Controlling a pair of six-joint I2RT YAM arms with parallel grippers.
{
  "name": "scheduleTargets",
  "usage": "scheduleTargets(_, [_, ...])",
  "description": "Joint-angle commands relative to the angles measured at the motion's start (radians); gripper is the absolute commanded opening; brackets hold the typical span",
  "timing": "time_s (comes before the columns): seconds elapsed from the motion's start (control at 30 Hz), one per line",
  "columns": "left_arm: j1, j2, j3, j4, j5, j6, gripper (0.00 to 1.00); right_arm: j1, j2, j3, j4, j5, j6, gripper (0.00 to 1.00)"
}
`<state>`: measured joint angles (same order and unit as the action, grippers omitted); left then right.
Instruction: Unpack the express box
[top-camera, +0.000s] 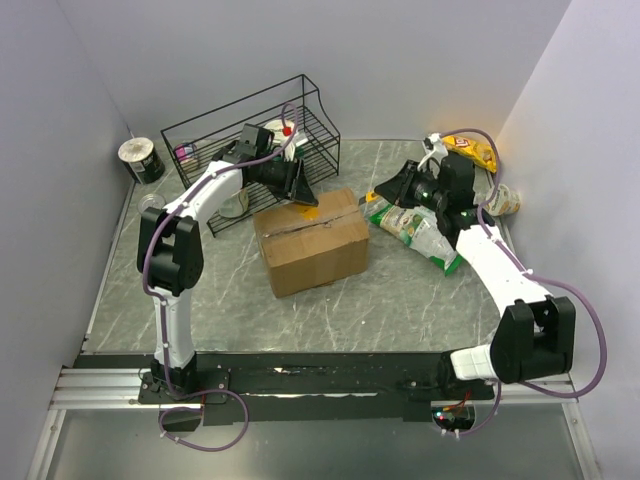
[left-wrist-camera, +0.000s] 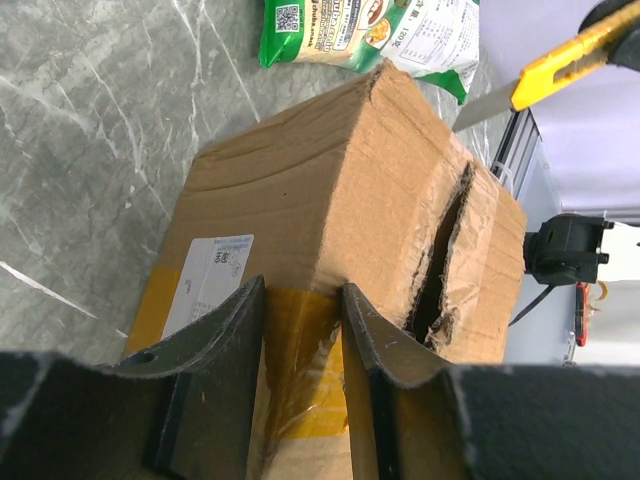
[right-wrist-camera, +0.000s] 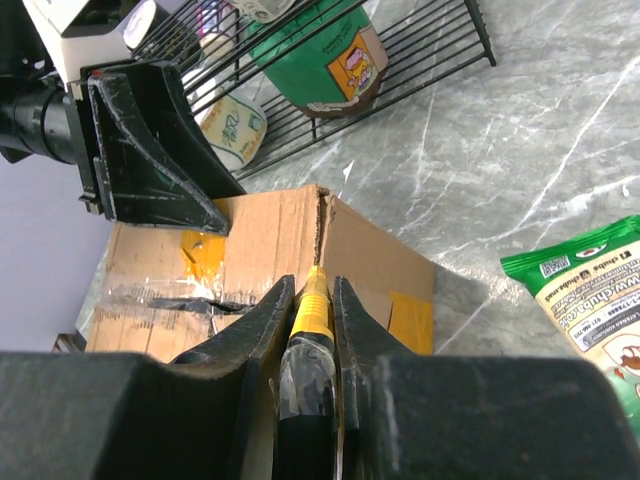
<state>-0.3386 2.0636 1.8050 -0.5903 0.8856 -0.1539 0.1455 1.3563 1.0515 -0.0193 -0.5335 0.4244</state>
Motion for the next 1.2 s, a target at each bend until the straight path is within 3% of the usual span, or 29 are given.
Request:
scheduleTargets(0.0, [0.004, 0.020, -0.038, -0.003, -0.221, 0.007, 0.01, 0.022, -0.075, -0.028, -0.087, -0.037, -0.009, 0.00])
scheduleTargets(0.37, [0.006, 0.006, -0.042, 0.006, -0.307, 0.002, 0.01, 0.029, -0.155, -0.074, -0.142, -0.010, -0.010, 0.00])
scheduleTargets(0.6, [0.006, -0.011, -0.059, 0.012, -0.292, 0.007, 0.01, 0.035, -0.168, -0.084, -0.139, 0.001, -0.021, 0.00])
scheduleTargets(0.8, [0.006, -0.082, -0.068, 0.001, -0.312, 0.022, 0.01, 0.052, -0.074, -0.009, -0.110, -0.017, -0.033, 0.00])
scheduleTargets(0.93, [0.006, -0.167, -0.125, -0.013, -0.326, 0.028, 0.01, 0.075, 0.077, 0.106, -0.073, -0.045, -0.026, 0.00])
scheduleTargets(0.97, [0.006, -0.180, -0.148, -0.016, -0.318, 0.028, 0.05, 0.080, 0.107, 0.163, -0.067, -0.058, -0.026, 0.00])
scheduleTargets(1.0, [0.006, -0.190, -0.159, -0.019, -0.310, 0.031, 0.15, 0.091, 0.134, 0.192, -0.062, -0.066, -0.029, 0.00])
scheduleTargets(1.07, [0.006, -0.218, -0.186, -0.017, -0.294, 0.033, 0.46, 0.114, 0.210, 0.270, -0.056, -0.089, -0.033, 0.00])
scheduleTargets(1.17, [0.006, -0.226, -0.194, -0.019, -0.319, 0.025, 0.61, 0.134, 0.285, 0.340, -0.059, -0.108, -0.036, 0.00])
